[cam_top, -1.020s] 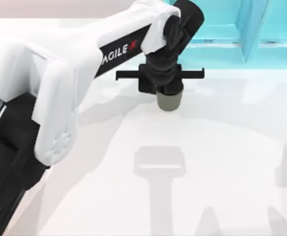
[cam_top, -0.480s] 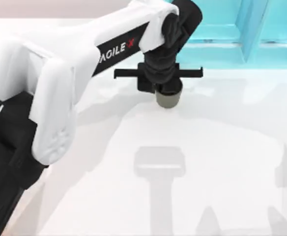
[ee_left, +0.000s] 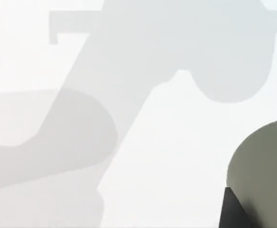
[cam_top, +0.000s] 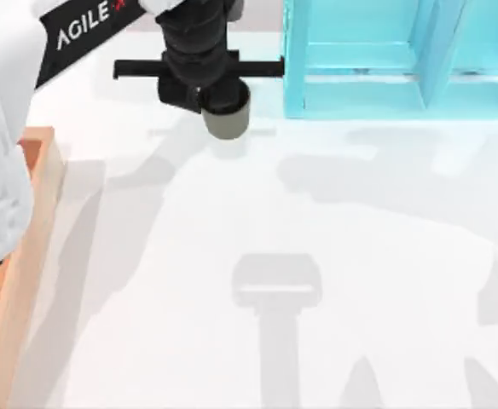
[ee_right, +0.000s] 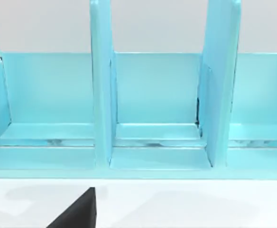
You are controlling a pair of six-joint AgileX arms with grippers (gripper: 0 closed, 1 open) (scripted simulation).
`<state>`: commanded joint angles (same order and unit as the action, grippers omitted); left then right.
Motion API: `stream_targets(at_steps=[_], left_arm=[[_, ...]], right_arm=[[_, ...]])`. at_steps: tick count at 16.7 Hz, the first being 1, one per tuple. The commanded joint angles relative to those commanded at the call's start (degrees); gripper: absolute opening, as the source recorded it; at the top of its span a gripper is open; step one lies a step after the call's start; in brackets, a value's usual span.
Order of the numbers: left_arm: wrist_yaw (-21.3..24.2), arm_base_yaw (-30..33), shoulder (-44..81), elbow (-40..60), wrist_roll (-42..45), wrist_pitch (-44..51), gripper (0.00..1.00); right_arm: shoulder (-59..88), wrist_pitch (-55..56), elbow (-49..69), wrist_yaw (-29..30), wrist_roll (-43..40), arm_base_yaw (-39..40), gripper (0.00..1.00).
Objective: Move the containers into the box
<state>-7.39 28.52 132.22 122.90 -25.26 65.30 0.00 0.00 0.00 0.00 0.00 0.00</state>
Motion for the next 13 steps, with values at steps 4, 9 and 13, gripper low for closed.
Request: stream_targets(at_steps=[4, 9, 13], left_arm=[[0.4, -1.5, -2.4, -1.0, 1.4, 1.2, 0.0], [0.2, -3.2, -3.6, -1.8, 3.3, 1.3, 0.0], [1.0, -12.6, -9.6, -7.7, 12.5, 3.0, 0.0]], right_arm=[[0.0, 0.0, 0.0, 0.0, 0.0, 0.0, 1.0], [0.0, 0.0, 0.0, 0.0, 0.0, 0.0, 1.0], [0.0, 0.0, 0.0, 0.0, 0.0, 0.0, 1.0]])
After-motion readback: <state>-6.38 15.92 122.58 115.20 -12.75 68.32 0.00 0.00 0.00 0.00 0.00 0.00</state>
